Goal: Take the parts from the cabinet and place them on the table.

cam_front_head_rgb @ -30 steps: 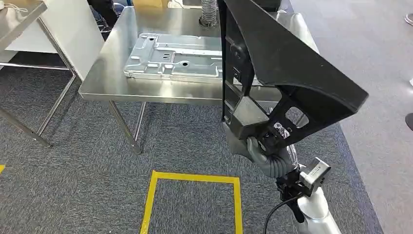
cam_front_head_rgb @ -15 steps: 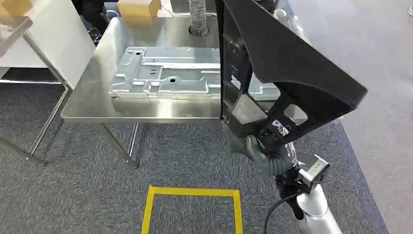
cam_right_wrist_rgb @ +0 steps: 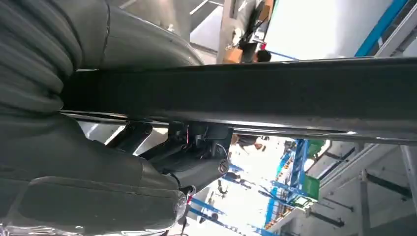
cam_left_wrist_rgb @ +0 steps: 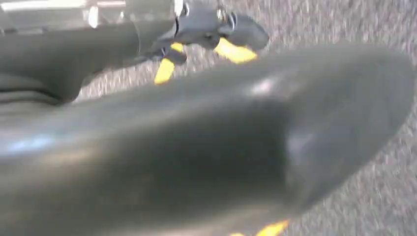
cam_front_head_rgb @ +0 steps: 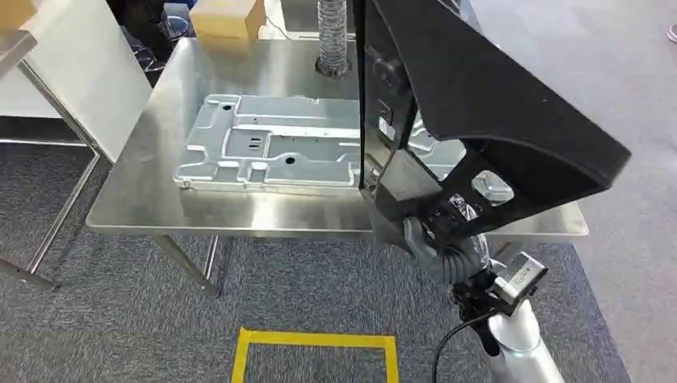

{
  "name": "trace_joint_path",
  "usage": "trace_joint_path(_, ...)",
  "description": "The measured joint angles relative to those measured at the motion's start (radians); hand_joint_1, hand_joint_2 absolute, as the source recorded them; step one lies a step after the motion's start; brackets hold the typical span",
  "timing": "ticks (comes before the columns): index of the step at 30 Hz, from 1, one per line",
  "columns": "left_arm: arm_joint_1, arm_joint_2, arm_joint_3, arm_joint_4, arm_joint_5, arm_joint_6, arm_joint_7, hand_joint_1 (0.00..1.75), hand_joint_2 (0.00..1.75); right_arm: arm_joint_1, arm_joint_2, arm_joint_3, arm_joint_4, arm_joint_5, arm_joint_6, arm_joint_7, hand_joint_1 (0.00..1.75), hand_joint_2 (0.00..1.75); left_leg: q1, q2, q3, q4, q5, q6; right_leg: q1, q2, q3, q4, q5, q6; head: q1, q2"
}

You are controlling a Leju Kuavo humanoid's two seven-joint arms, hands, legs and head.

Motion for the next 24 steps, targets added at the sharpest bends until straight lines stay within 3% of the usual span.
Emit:
trace_joint_path(1,0.000,0.000,0.000,0.000,0.000,0.000,0.000,0.00,0.00,0.000,-0.001,0.000,0.000,0.000,0.000,0.000,1.75,1.75,0.000,0.000,0.019,0.000,-0.014,-0.002,0.000,-0.001,0.003,-0.052,0.027,-0.005,0.000,0.000)
trace_joint_path(2,-0.001,-0.001,0.000,0.000,0.000,-0.001,0.000,0.00,0.00,0.000,-0.003,-0.001,0.000,0.000,0.000,0.000,1.75,1.75,0.000,0.000,0.040,0.000,-0.029,-0.005,0.002,-0.003,0.014,-0.126,0.092,-0.009,0.000,0.000)
trace_joint_path(3,-0.001,-0.001,0.000,0.000,0.000,-0.001,-0.002,0.00,0.00,0.000,-0.004,-0.001,0.000,0.000,0.000,0.001,1.75,1.75,0.000,0.001,0.053,-0.002,-0.044,-0.009,0.005,-0.007,0.024,-0.205,0.197,-0.021,0.000,0.000)
trace_joint_path(4,-0.003,-0.002,0.000,0.000,-0.001,-0.001,-0.002,0.00,0.00,0.003,-0.005,-0.002,0.000,0.000,-0.001,0.000,1.75,1.75,-0.005,0.001,0.069,0.005,-0.058,-0.014,0.011,-0.010,0.019,-0.256,0.279,-0.028,0.000,0.000)
trace_joint_path(6,-0.007,-0.001,0.000,0.000,-0.001,-0.001,-0.002,0.00,0.00,0.005,-0.005,-0.003,-0.005,0.000,-0.004,0.002,1.75,1.75,-0.006,0.001,0.082,-0.014,-0.083,-0.027,0.016,-0.008,0.033,-0.255,0.279,-0.041,-0.003,0.000)
trace_joint_path(8,-0.008,-0.001,0.000,0.000,-0.001,-0.001,-0.003,0.00,0.00,0.004,-0.006,-0.005,-0.014,0.000,-0.008,0.000,1.75,1.75,-0.008,0.001,0.097,0.008,-0.063,-0.039,0.011,-0.003,0.056,-0.267,0.275,-0.057,-0.002,0.000)
trace_joint_path(9,-0.009,0.000,0.000,0.000,-0.001,-0.001,-0.003,0.00,0.00,0.006,-0.005,-0.005,-0.018,0.000,-0.012,0.000,1.75,1.75,-0.005,0.003,0.081,0.053,-0.060,-0.042,0.008,-0.003,0.076,-0.275,0.269,-0.063,0.000,0.000)
trace_joint_path(10,-0.009,0.000,0.000,0.000,-0.001,-0.002,-0.004,0.00,0.00,0.004,-0.005,-0.005,-0.019,0.000,-0.013,-0.001,1.75,1.75,-0.004,0.003,0.047,0.119,-0.058,-0.046,0.007,-0.004,0.088,-0.276,0.259,-0.069,-0.006,0.000)
trace_joint_path(11,-0.012,0.000,0.000,0.000,-0.001,-0.002,-0.004,0.00,0.00,0.002,-0.005,-0.005,-0.022,0.000,-0.013,-0.001,1.75,1.75,-0.002,0.003,0.000,0.190,-0.075,-0.052,0.007,-0.004,0.097,-0.276,0.250,-0.071,-0.008,0.000)
trace_joint_path(13,-0.010,0.000,0.000,0.000,-0.001,-0.001,-0.004,0.00,0.00,0.005,-0.005,-0.005,-0.022,0.000,-0.013,-0.001,1.75,1.75,0.001,0.003,-0.090,0.297,-0.161,-0.058,0.008,-0.001,0.117,-0.276,0.228,-0.072,-0.008,0.000)
trace_joint_path(14,-0.007,0.000,0.000,0.000,-0.001,-0.001,-0.004,0.00,0.00,0.007,-0.005,-0.005,-0.022,0.000,-0.013,-0.001,1.75,1.75,0.001,0.003,-0.118,0.311,-0.198,-0.062,0.008,0.001,0.132,-0.276,0.216,-0.071,-0.010,0.000)
trace_joint_path(15,-0.006,0.000,0.000,0.000,-0.001,-0.001,-0.004,0.00,0.00,0.007,-0.005,-0.007,-0.023,0.000,-0.014,-0.001,1.75,1.75,0.001,0.003,-0.131,0.287,-0.208,-0.062,0.008,0.003,0.149,-0.276,0.202,-0.070,-0.009,0.000)
trace_joint_path(16,-0.006,0.000,0.000,0.000,-0.001,-0.001,-0.005,0.00,0.00,0.006,-0.005,-0.010,-0.023,0.000,-0.014,-0.001,1.75,1.75,0.001,0.003,-0.129,0.235,-0.185,-0.057,0.009,0.004,0.169,-0.276,0.188,-0.069,-0.010,0.000)
trace_joint_path(17,-0.006,0.000,0.000,0.000,0.000,-0.001,-0.005,0.00,0.00,0.006,-0.005,-0.014,-0.027,0.000,-0.016,-0.001,1.75,1.75,0.001,0.003,-0.119,0.167,-0.134,-0.051,0.010,0.003,0.187,-0.276,0.174,-0.068,-0.010,0.000)
trace_joint_path(19,0.000,0.001,0.000,0.000,0.000,0.000,-0.006,0.00,0.00,0.004,-0.006,-0.024,-0.040,0.000,-0.016,-0.002,1.75,1.75,-0.004,0.003,-0.117,0.030,0.065,-0.036,0.015,0.003,0.214,-0.274,0.148,-0.063,-0.010,0.000)
trace_joint_path(21,0.003,0.000,0.001,0.000,0.001,0.002,-0.006,0.00,0.00,-0.001,-0.006,-0.034,-0.057,0.001,-0.016,0.005,1.75,1.75,-0.009,0.002,-0.103,0.033,0.064,-0.026,0.015,0.010,0.224,-0.278,0.126,-0.048,-0.010,0.000)
trace_joint_path(24,-0.003,0.000,0.001,0.000,0.000,0.002,-0.010,0.00,0.00,-0.015,-0.008,-0.051,-0.092,0.004,-0.023,0.027,1.75,1.75,-0.002,0.003,-0.072,0.005,0.065,-0.009,0.013,0.007,0.228,-0.252,0.137,-0.034,-0.013,0.000)
